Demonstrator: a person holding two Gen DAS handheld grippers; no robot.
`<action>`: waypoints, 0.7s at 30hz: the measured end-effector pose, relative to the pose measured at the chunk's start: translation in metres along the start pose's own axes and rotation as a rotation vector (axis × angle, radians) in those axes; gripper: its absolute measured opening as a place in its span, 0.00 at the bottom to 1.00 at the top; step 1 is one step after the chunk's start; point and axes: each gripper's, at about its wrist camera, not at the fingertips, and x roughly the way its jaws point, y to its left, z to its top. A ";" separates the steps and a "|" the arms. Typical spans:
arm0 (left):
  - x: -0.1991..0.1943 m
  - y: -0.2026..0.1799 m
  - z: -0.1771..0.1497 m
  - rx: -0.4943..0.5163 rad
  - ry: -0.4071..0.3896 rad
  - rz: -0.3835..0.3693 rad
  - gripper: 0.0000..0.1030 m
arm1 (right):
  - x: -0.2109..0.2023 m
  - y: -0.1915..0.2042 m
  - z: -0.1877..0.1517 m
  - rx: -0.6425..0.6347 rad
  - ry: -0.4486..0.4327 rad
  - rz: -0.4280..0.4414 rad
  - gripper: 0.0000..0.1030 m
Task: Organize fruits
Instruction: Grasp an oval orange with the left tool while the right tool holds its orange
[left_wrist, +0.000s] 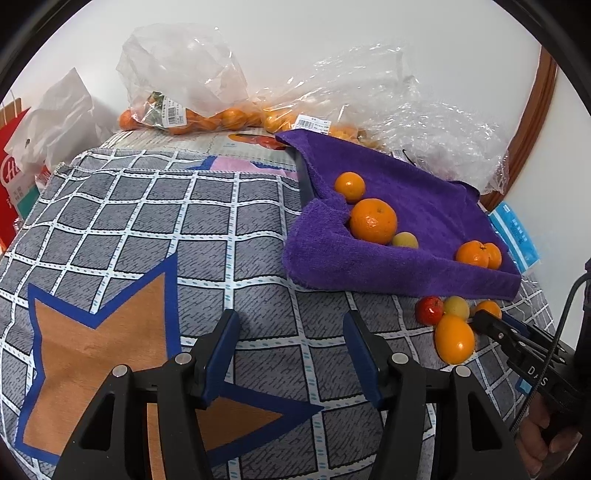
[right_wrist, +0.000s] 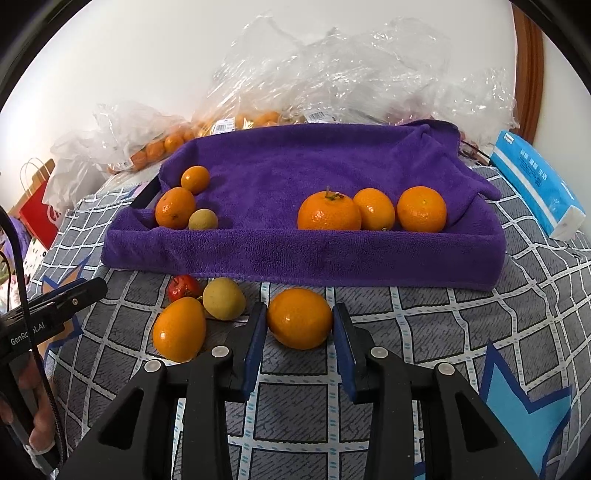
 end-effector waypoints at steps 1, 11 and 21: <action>0.000 -0.001 0.000 0.004 0.000 -0.007 0.54 | -0.001 -0.001 0.000 0.002 -0.002 -0.001 0.34; -0.011 -0.020 -0.007 0.093 -0.029 -0.103 0.54 | -0.017 -0.011 -0.003 0.017 -0.027 -0.013 0.34; -0.013 -0.027 -0.010 0.110 -0.017 -0.127 0.54 | -0.041 -0.020 -0.008 0.015 -0.062 -0.012 0.34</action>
